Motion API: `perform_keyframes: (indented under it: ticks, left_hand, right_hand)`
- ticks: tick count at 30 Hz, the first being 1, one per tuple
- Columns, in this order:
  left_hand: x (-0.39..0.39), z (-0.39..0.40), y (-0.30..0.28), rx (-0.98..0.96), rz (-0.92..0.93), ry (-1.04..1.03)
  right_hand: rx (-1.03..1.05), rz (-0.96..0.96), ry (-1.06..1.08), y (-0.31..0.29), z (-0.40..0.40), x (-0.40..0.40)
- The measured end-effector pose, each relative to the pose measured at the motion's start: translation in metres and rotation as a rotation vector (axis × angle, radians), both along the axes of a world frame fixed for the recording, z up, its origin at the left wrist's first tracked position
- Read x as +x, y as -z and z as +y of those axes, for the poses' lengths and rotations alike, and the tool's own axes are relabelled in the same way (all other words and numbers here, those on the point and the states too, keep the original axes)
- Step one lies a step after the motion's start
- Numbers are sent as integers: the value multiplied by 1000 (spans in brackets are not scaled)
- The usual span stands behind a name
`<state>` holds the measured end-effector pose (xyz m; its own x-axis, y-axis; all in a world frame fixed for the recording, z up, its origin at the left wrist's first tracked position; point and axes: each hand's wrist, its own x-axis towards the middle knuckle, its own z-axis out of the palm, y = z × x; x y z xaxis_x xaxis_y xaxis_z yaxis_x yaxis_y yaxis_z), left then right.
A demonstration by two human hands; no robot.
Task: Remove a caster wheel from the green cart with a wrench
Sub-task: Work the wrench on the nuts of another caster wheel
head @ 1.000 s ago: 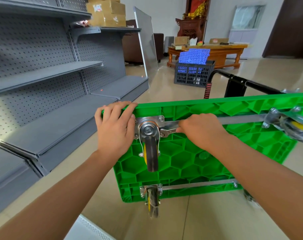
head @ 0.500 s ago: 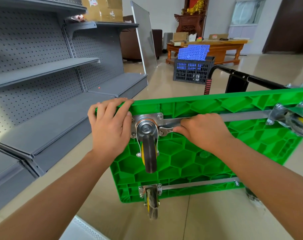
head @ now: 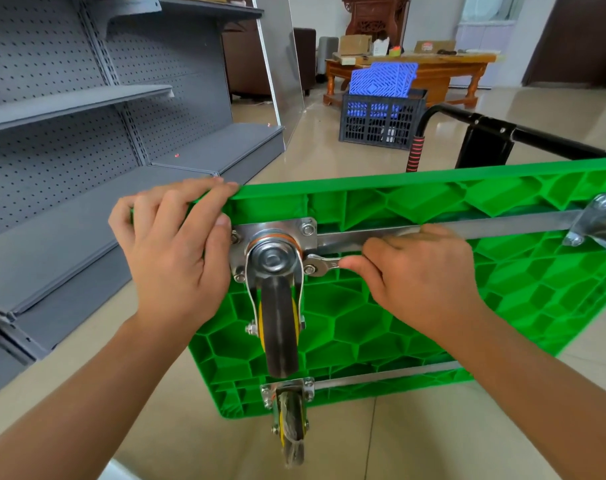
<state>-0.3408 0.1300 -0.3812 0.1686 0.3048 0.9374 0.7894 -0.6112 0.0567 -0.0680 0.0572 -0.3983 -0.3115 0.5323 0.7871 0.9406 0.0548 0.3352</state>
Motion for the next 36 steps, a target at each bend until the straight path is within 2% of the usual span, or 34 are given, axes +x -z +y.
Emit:
perform_keyframes:
  ticks: [8, 22, 36]
  left_hand:
    - [1, -4, -2, -6, 2, -19]
    - [-11, -18, -11, -122, 134, -46]
    - [-25, -30, -23, -236, 273, -23]
  right_hand:
    - [-6, 44, 21, 9, -3, -5]
    - [-82, 70, 85, -6, -20, -17]
    - [-364, 162, 217, -21, -51, -26]
